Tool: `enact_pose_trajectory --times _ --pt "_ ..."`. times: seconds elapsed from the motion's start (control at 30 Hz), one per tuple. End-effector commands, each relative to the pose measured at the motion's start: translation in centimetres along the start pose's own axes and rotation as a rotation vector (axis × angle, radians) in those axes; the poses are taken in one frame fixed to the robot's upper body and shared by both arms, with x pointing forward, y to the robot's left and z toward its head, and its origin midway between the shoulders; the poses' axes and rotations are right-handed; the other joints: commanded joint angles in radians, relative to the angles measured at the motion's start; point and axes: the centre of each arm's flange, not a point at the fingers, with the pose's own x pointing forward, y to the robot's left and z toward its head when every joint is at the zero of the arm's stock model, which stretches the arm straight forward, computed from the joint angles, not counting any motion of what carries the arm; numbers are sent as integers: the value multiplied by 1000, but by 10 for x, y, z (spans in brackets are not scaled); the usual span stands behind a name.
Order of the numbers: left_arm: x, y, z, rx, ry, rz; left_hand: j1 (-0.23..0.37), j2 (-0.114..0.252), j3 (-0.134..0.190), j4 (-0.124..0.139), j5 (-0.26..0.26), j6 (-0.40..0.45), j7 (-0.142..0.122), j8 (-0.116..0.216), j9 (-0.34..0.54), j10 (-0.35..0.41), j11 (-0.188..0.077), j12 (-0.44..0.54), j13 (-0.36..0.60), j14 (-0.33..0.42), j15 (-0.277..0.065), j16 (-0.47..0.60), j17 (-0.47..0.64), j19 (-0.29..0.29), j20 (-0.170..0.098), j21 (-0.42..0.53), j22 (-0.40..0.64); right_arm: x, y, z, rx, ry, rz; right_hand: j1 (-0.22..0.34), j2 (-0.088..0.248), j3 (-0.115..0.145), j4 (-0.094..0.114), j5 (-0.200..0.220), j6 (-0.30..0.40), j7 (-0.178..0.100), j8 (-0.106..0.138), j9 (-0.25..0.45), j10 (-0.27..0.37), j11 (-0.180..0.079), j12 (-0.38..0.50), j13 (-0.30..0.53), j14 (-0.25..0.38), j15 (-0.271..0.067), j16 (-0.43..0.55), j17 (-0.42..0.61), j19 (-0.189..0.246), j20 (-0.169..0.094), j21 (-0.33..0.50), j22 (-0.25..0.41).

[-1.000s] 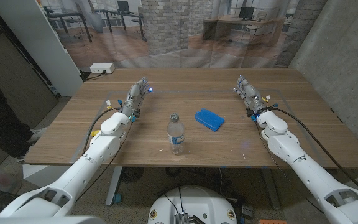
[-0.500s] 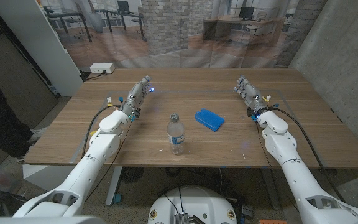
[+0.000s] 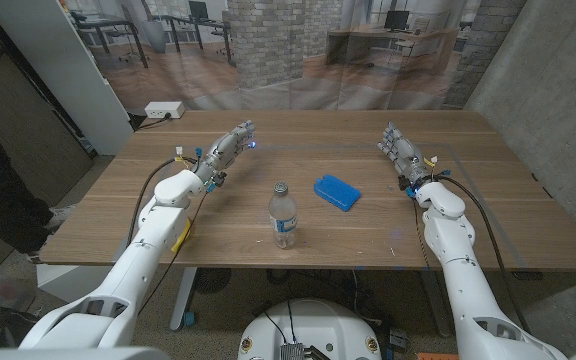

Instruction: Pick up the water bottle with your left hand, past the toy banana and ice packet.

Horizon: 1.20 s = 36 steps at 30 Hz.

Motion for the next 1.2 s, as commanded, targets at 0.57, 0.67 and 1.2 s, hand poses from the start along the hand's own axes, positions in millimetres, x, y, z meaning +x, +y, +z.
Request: enact_pose_trajectory --times 0.57,0.67,1.2 --pt "18 -6 32 162 -63 -300 123 -129 -63 -14 81 -154 22 3 6 -85 19 2 15 -79 15 -1 10 -21 12 -42 8 -10 1 -2 8 2 -27 -15 -6 5 4 3 1 10 6 1 -2 7 7 2 -1 9 9 6 11 2 7 5" --pt "20 -7 36 173 -73 -323 146 -136 -73 -13 95 -180 28 -1 7 -103 26 1 17 -93 21 -1 10 -24 15 -48 9 -11 2 -2 8 1 -29 -17 -7 5 5 3 1 10 6 1 -2 7 7 2 0 9 9 6 10 2 6 5" --pt "26 -15 61 255 -113 -436 225 -144 -115 -12 150 -254 55 1 9 -149 34 4 23 -144 35 -2 10 -38 14 -71 11 -15 4 -1 4 -1 -42 -25 -9 4 7 3 1 9 6 1 -1 7 7 2 1 10 9 6 11 3 6 5"
